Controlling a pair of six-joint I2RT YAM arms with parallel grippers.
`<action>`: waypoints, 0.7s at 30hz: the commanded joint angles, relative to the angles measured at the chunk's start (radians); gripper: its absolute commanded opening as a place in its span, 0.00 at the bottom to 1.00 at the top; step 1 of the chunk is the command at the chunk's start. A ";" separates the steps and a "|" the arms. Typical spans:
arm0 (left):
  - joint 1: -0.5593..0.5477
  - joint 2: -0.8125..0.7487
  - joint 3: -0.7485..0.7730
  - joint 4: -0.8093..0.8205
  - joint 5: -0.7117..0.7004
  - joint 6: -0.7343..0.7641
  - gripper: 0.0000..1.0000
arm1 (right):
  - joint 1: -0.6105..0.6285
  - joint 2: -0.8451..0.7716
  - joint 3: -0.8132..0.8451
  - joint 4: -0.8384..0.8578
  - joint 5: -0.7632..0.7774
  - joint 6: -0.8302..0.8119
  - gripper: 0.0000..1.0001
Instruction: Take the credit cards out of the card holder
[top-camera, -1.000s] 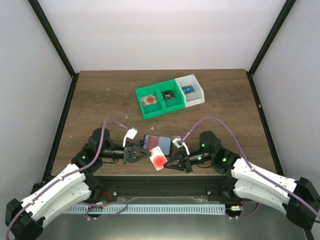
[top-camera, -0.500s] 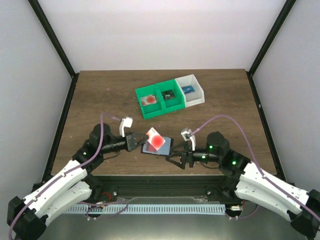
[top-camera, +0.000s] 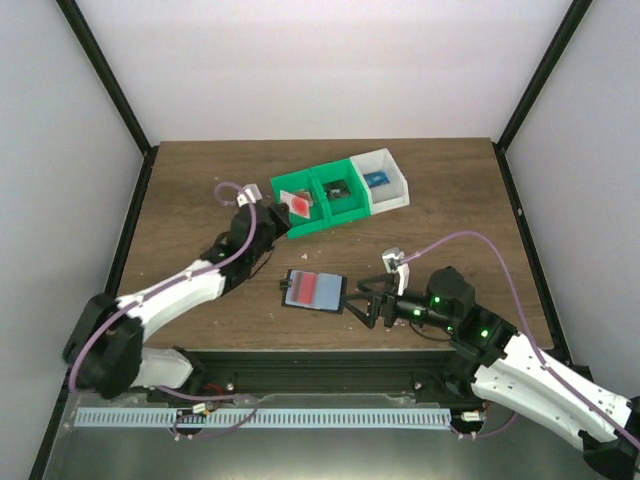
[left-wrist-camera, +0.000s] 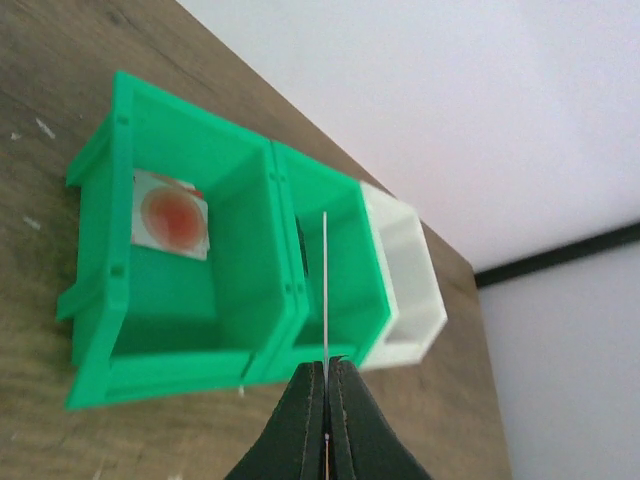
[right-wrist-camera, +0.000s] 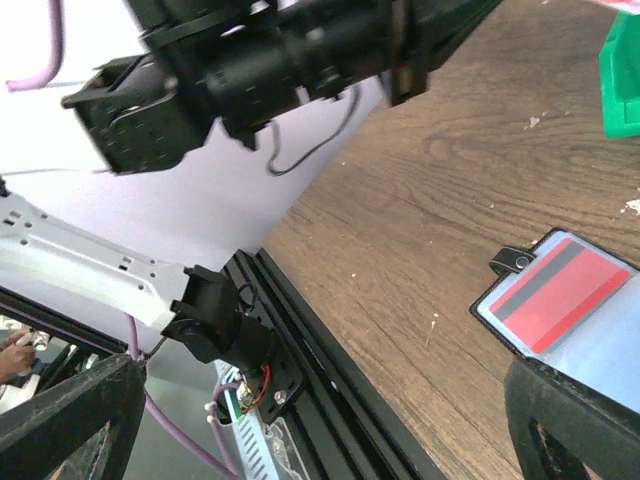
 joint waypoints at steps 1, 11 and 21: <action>0.005 0.183 0.134 0.058 -0.173 -0.085 0.00 | 0.006 -0.025 0.015 0.024 -0.010 0.008 1.00; 0.006 0.445 0.337 -0.006 -0.301 -0.160 0.00 | 0.006 -0.058 0.071 -0.039 0.011 -0.062 1.00; 0.009 0.580 0.420 -0.057 -0.406 -0.162 0.00 | 0.005 -0.124 0.077 -0.055 0.013 -0.040 1.00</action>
